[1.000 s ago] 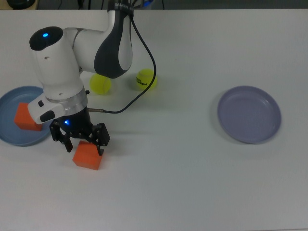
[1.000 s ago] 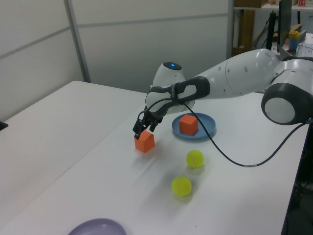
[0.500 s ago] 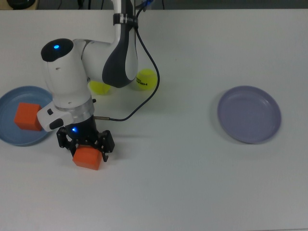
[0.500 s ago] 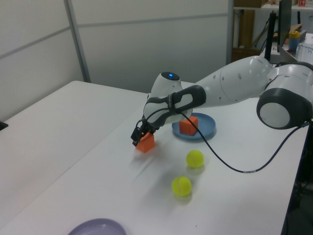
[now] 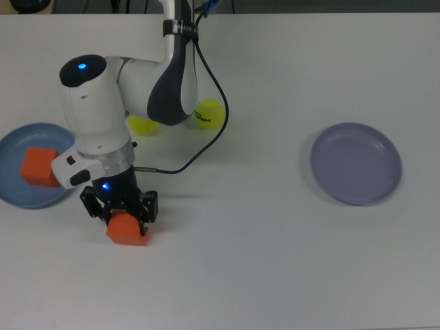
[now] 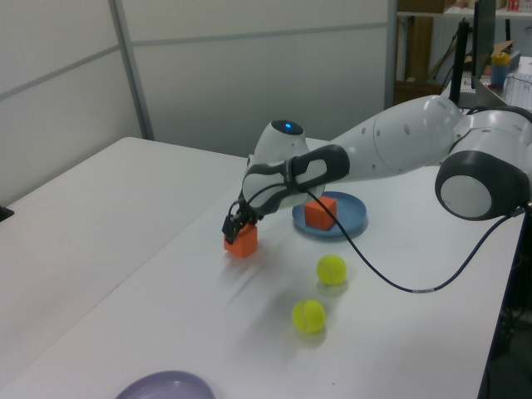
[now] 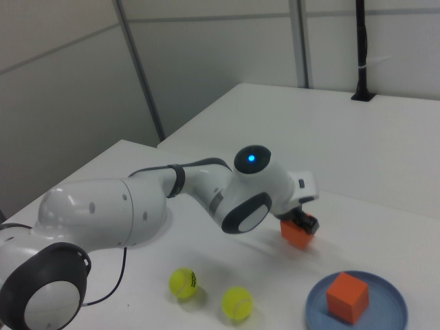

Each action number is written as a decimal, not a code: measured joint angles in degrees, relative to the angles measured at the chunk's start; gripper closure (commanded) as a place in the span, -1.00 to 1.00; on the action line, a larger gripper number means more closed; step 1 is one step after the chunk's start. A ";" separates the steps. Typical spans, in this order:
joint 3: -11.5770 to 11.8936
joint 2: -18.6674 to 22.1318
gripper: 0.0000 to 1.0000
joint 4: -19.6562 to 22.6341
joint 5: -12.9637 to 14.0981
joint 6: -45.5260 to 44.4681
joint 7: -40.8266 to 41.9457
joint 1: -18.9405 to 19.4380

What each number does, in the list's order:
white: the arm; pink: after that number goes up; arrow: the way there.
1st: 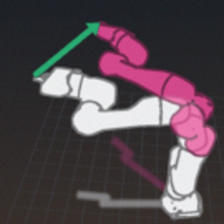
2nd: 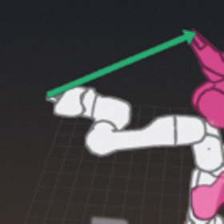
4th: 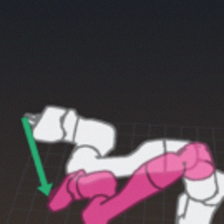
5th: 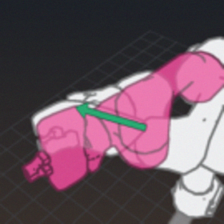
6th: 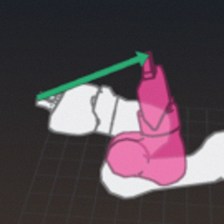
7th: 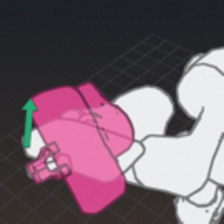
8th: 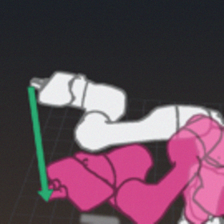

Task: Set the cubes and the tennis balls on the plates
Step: 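Lift the cube and stack it on the cube on the blue plate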

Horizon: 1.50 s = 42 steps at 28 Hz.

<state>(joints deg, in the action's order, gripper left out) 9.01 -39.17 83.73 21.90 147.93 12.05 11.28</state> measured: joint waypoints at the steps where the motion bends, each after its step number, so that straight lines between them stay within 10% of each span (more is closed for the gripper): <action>1: 0.06 0.46 1.00 -0.29 -0.01 -0.10 0.18 -0.01; 14: 8.15 12.75 1.00 -0.84 -1.23 -21.17 3.58 -0.82; 42: 13.48 12.56 1.00 7.36 -7.72 -17.11 3.60 -4.74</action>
<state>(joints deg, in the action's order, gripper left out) 22.49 -26.61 91.09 14.18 130.82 15.65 6.54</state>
